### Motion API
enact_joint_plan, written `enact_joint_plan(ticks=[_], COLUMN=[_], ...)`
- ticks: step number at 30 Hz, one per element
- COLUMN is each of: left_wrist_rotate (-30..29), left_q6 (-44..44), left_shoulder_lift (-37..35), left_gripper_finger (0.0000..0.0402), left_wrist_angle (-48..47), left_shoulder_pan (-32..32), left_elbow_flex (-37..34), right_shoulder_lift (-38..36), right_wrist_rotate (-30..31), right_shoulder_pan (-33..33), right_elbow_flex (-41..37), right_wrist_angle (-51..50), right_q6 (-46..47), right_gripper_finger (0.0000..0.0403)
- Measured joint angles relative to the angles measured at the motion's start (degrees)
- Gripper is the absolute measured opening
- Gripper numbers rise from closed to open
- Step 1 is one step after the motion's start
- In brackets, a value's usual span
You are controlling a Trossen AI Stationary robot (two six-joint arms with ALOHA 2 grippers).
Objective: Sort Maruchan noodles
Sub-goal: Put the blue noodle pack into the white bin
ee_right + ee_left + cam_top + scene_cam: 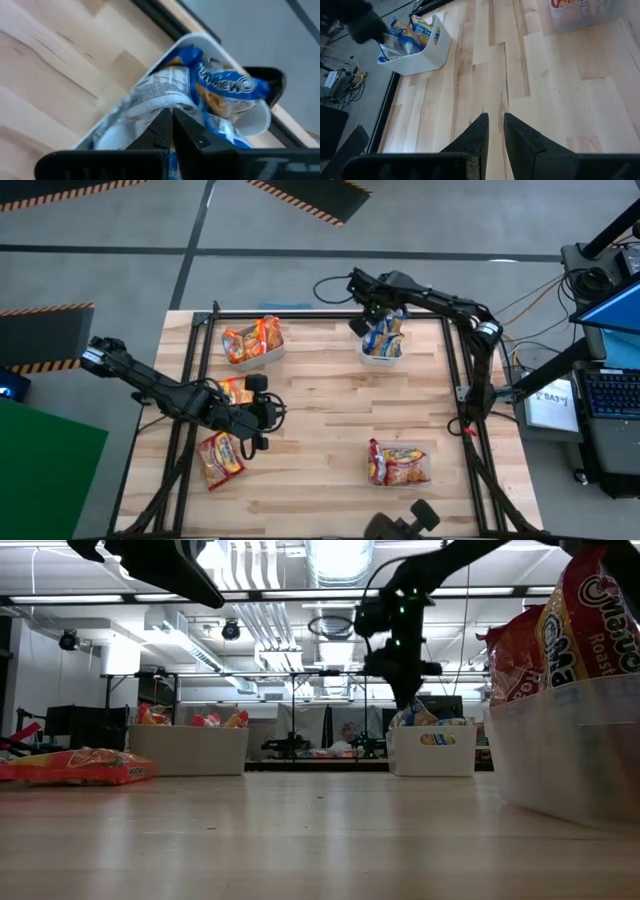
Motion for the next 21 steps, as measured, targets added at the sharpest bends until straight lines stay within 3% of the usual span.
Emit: enact_joint_plan(ticks=[12,21], left_wrist_rotate=[0.0,0.0], left_q6=[0.0,0.0], left_shoulder_lift=[0.0,0.0], left_gripper_finger=[0.0042,0.0042], left_wrist_angle=[-0.2,-0.3], left_shoulder_pan=[0.0,0.0], left_elbow_flex=[0.0,0.0], right_shoulder_lift=[1.1,0.2], right_wrist_rotate=[-0.5,0.8], right_shoulder_pan=[-0.2,-0.4], right_elbow_flex=[-8.2,-1.7], right_wrist_angle=[10.4,4.7], right_q6=[-2.4,-3.0], right_gripper_finger=[0.0008,0.0008])
